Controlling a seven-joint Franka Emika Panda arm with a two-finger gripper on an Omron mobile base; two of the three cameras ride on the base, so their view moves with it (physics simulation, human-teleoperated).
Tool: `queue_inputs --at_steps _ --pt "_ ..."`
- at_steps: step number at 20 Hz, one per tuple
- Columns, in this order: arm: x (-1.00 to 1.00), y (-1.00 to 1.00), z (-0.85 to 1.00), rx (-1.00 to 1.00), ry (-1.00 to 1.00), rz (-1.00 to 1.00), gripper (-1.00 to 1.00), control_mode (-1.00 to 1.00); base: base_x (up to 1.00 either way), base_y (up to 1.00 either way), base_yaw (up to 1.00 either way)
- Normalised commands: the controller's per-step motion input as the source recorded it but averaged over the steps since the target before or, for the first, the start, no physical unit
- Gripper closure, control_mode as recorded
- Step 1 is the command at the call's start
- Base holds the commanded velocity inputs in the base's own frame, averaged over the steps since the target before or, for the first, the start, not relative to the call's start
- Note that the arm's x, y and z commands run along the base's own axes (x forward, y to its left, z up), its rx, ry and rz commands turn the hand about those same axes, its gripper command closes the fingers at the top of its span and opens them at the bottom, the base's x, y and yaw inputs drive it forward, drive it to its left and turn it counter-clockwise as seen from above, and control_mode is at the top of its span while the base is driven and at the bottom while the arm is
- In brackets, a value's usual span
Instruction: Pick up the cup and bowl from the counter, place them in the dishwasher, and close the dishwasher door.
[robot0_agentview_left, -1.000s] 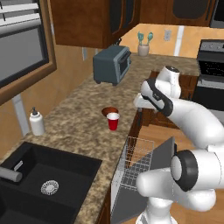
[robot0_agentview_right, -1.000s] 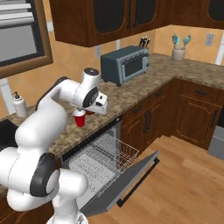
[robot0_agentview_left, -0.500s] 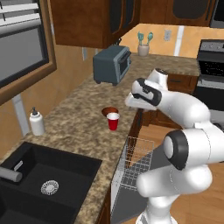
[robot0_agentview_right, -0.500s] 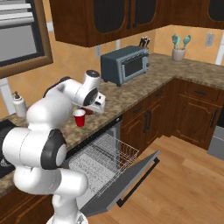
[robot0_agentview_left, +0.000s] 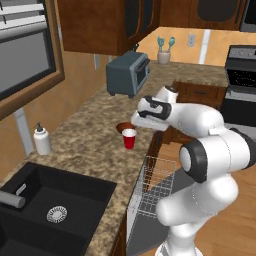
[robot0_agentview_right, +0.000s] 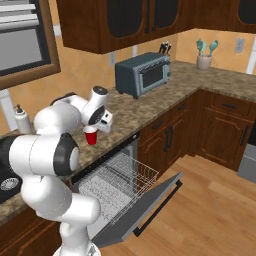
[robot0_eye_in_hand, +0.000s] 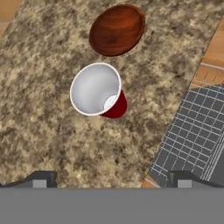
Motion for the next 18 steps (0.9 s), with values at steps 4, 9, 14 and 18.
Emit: queue_inputs --at_steps 4,9,14,18 --pt "0.19 0.17 -0.32 0.04 0.00 0.00 -1.00 -1.00 0.00 0.00 0.00" --pt "0.38 0.00 -0.13 0.02 0.00 0.00 -1.00 -1.00 0.00 0.00 0.00" --pt "0.46 0.00 -0.17 0.00 0.00 0.00 -1.00 -1.00 0.00 0.00 0.00" --pt "0.47 0.00 -0.20 0.00 0.00 0.00 -1.00 -1.00 0.00 0.00 0.00"
